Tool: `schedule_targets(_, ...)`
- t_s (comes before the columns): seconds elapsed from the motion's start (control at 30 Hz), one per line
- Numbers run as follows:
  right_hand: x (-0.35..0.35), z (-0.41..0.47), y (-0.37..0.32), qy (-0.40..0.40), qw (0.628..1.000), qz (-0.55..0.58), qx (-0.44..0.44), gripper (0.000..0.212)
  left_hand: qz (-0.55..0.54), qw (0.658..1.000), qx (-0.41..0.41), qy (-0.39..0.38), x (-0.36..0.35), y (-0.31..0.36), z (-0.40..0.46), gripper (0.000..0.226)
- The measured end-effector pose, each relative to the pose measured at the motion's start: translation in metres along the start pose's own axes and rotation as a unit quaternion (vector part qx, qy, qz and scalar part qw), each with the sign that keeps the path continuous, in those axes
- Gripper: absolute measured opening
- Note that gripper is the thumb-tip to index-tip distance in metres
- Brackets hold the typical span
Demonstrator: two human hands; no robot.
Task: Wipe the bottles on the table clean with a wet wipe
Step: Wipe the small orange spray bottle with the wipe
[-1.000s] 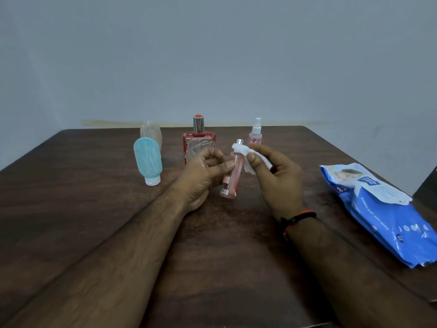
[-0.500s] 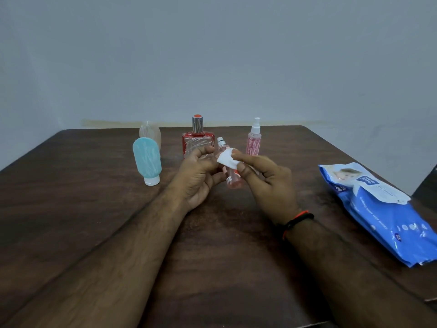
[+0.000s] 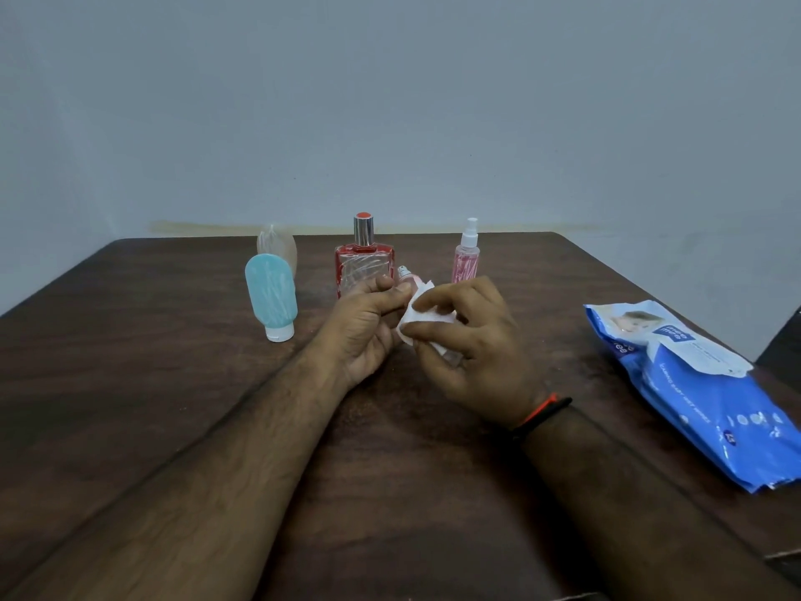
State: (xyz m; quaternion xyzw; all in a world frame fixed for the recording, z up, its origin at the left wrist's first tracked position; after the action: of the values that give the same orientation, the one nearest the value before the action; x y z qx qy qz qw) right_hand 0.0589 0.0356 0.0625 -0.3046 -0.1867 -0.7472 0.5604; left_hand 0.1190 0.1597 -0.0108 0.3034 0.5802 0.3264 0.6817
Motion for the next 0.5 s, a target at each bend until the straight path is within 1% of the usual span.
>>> schedule_targets(0.13, 0.003, 0.001, -0.006, -0.001, 1.0, -0.026, 0.01, 0.01, 0.007, 1.0, 0.008, -0.001, -0.001, -0.001, -0.001, 0.015)
schedule_targets(0.23, 0.005, 0.002, -0.007, 0.001, 1.0, -0.022, 0.006, 0.008, 0.016, 1.0, 0.005, -0.002, -0.003, 0.0, -0.001, 0.03)
schedule_targets(0.27, 0.007, 0.001, -0.007, 0.002, 1.0, -0.021, 0.002, 0.008, 0.017, 1.0, 0.004, -0.001, -0.003, 0.0, -0.002, 0.032)
schedule_targets(0.3, 0.009, 0.001, -0.006, 0.005, 1.0, -0.02, -0.004, 0.008, 0.015, 1.0, 0.004, -0.001, -0.003, 0.0, -0.002, 0.03)
schedule_targets(0.4, 0.02, -0.002, 0.001, 0.037, 0.999, -0.007, -0.032, 0.01, 0.003, 1.0, 0.004, 0.0, -0.005, 0.0, -0.003, 0.012)
schedule_targets(0.5, 0.03, -0.007, 0.012, 0.08, 0.994, 0.001, -0.078, 0.012, -0.004, 1.0, 0.01, 0.0, -0.008, 0.0, -0.005, 0.009)
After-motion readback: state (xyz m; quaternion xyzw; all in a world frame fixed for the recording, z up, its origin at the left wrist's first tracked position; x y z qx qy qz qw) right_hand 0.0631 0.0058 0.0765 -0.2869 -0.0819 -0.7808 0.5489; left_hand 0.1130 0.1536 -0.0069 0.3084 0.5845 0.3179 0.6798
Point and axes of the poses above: each hand's wrist, its own z-axis towards the middle knuckle, its own x-axis out of the back of the hand, y = z × x, the point moved 10 cm from there along z, towards the middle knuckle, and after that the axes turned 11 degrees about -y, right-handed, at the moved point
